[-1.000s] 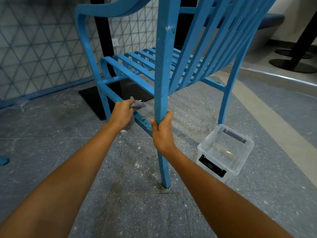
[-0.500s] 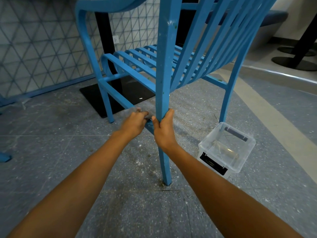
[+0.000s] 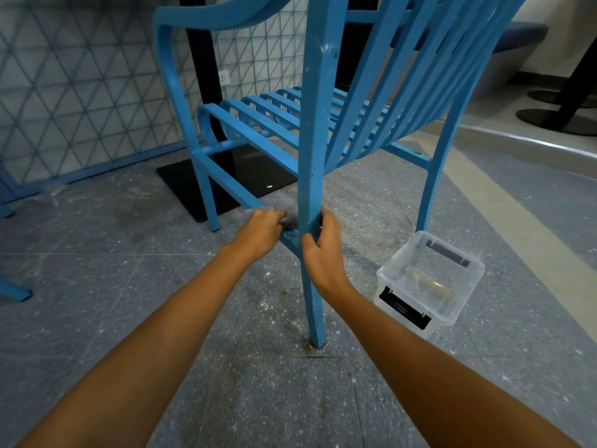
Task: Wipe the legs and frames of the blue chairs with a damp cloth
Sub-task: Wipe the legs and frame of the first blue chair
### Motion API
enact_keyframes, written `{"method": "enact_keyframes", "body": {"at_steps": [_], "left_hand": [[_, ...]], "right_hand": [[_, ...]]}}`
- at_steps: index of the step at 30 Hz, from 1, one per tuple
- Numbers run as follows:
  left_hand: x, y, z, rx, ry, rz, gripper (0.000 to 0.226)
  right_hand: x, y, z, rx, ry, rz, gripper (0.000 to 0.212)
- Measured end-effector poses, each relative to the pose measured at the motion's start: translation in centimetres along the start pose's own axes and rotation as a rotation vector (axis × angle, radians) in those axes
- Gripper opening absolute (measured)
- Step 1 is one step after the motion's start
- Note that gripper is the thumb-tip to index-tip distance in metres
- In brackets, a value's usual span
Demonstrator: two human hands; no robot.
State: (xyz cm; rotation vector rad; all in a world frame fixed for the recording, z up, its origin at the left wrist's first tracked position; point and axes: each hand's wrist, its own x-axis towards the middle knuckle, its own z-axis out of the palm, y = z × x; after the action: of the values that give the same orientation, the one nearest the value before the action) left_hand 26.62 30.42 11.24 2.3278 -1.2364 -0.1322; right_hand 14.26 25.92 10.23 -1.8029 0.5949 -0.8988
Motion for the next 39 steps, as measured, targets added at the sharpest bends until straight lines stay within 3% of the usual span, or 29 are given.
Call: {"method": "enact_keyframes", "body": {"at_steps": [8,15,19,29,39], "left_hand": [[-1.7,1.1,0.3,0.021,-0.011,0.080,0.021],[-1.5,0.7,-0.1,0.025,-0.013,0.033,0.010],[-2.3,0.8,0.5,-0.025,-0.015,0.113,0.020],[-3.6,1.4,1.0,-0.066,0.022,0.102,0.016],[-4.6,1.2,-0.7,0.040,-0.053,0.152,0.019]], "right_hand": [[-0.3,0.4,-0.5,-0.069,-0.023,-0.014,0.050],[-0.3,0.4,-0.7,-0.131,-0.043,-0.021,0.051],[-0.3,0.3,-0.6,-0.136,-0.038,-0.014,0.048],[-0.4,0.3,-0.7,-0.143,-0.046,0.007,0.048],[-0.8,0.0,-1.1,-0.168,-0.072,-0.008,0.050]]}}
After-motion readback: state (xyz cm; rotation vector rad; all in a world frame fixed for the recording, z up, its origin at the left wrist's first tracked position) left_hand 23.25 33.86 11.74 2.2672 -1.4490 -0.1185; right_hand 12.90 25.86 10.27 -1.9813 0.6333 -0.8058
